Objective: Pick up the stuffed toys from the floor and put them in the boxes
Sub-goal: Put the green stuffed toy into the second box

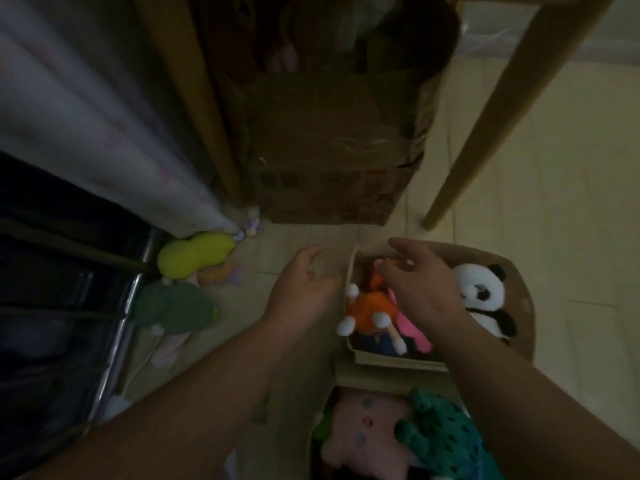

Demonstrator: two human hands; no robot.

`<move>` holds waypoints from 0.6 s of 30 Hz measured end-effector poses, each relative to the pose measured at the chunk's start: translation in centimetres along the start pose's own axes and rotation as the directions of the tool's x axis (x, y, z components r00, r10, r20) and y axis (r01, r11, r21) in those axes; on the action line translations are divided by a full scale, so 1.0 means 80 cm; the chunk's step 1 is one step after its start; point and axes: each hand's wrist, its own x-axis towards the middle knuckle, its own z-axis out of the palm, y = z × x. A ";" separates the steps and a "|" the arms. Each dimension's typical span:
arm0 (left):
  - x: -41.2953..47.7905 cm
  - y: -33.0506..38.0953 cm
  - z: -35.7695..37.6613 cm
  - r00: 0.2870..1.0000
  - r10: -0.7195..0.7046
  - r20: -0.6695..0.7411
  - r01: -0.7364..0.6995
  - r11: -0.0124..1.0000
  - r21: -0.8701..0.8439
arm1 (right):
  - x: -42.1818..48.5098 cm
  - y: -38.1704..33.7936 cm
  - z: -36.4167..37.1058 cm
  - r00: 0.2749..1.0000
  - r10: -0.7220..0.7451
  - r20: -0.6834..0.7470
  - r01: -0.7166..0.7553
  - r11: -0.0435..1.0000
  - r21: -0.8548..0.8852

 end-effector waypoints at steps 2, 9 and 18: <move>0.017 -0.026 -0.026 1.000 -0.005 -0.029 0.005 1.000 -0.009 | 0.011 -0.010 0.034 0.999 -0.012 0.043 0.013 1.000 -0.026; 0.081 -0.136 -0.119 0.986 -0.106 -0.128 0.100 0.994 -0.050 | 0.059 -0.026 0.200 0.971 -0.065 0.232 0.073 0.997 -0.029; 0.173 -0.316 -0.206 0.922 -0.269 -0.280 0.236 0.961 -0.147 | 0.124 -0.003 0.439 0.915 -0.041 0.401 0.059 0.998 -0.032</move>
